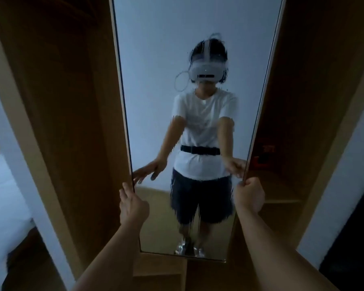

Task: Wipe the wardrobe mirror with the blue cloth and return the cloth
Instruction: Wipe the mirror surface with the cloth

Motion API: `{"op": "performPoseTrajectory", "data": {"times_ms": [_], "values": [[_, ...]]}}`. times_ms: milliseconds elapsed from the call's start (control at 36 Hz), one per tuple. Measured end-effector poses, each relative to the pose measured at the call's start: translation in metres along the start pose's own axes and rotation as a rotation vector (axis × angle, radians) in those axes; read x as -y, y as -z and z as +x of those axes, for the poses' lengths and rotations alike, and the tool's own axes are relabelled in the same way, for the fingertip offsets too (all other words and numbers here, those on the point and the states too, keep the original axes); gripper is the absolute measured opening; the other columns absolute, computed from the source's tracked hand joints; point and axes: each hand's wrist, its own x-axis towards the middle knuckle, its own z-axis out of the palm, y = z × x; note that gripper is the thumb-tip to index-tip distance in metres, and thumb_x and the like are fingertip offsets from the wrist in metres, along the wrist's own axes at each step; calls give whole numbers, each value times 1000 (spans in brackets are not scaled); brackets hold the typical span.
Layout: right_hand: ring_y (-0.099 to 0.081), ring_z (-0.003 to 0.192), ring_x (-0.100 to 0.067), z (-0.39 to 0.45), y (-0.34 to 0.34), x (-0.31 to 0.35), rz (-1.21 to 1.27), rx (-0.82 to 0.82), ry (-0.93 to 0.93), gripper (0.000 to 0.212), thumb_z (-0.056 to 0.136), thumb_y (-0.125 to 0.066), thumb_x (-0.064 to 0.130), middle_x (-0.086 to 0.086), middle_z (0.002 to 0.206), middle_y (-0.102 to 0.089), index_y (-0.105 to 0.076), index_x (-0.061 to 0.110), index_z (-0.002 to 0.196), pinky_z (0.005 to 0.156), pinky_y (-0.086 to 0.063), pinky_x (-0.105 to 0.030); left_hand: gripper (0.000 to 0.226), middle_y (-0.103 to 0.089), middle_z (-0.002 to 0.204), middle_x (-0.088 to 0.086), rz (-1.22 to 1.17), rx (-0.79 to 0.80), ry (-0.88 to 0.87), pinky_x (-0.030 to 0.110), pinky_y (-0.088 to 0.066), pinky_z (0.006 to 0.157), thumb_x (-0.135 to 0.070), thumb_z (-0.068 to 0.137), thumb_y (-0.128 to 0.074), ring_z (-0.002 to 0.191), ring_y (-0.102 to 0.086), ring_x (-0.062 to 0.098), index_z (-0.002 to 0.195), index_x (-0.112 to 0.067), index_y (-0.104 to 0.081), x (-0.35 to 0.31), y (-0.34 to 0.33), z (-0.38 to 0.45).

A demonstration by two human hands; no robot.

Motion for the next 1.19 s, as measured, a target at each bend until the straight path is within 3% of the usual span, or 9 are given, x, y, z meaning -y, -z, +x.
{"op": "performPoseTrajectory", "data": {"times_ms": [139,250,361,472,556,694,806,1111,1194], "values": [[-57,87,-25,9,-10,12,-11,107,-19,26,93,-52,19,-11,107,-62,-55,8,116,65,-43,-32,92,-1,160,4,-127,-21,9,52,-40,102,3,87,-48,139,-26,35,149,-28,12,-9,4,28],[-55,81,-21,18,-16,15,-15,133,-47,27,95,-48,22,-5,102,-61,-57,13,119,63,-44,-32,91,-39,147,10,-159,-49,82,52,-53,84,-7,88,-53,110,-58,37,147,-31,13,-14,3,34],[-57,83,-22,26,-24,19,-4,124,-84,27,94,-46,20,-7,106,-63,-57,14,118,63,-46,-35,86,-43,143,12,-121,48,65,53,-53,83,-14,89,-49,99,-62,40,144,-36,14,-9,0,46],[-61,95,-25,29,-35,25,11,179,-114,41,95,-43,21,-7,125,-59,-48,21,135,68,-53,-37,82,-47,135,14,-85,115,24,48,-54,77,-12,84,-46,94,-64,37,142,-33,7,-12,0,64],[-58,100,-25,33,-41,27,60,225,-142,53,94,-44,19,-7,138,-50,-35,27,145,60,-44,-31,78,-48,130,15,-97,139,18,47,-53,76,-11,84,-45,95,-63,36,141,-31,3,-14,-4,75],[-53,110,-30,37,-46,32,100,259,-185,59,93,-45,18,-9,143,-42,-28,32,148,77,-49,-41,74,-45,131,16,-128,139,35,32,-46,50,-9,85,-45,89,-62,36,140,-29,1,-20,-11,87],[-49,119,-31,42,-50,32,108,282,-157,63,91,-47,18,-6,147,-39,-26,33,149,96,-45,-51,76,-40,135,19,-160,127,71,44,-53,70,-7,85,-45,98,-59,39,142,-25,2,-26,-19,97],[-39,131,-27,67,-62,27,2,338,1,66,90,-47,16,0,152,-34,-22,30,150,96,-45,-48,72,-24,150,17,-96,94,65,53,-45,98,-11,91,-44,119,-49,41,145,-17,4,-30,-36,117],[-39,131,-27,74,-64,25,-6,352,42,66,90,-47,15,0,151,-35,-24,29,150,97,-45,-48,65,-28,147,17,-106,72,75,52,-45,97,-14,93,-43,117,-49,41,143,-16,-2,-32,-38,119]]}}
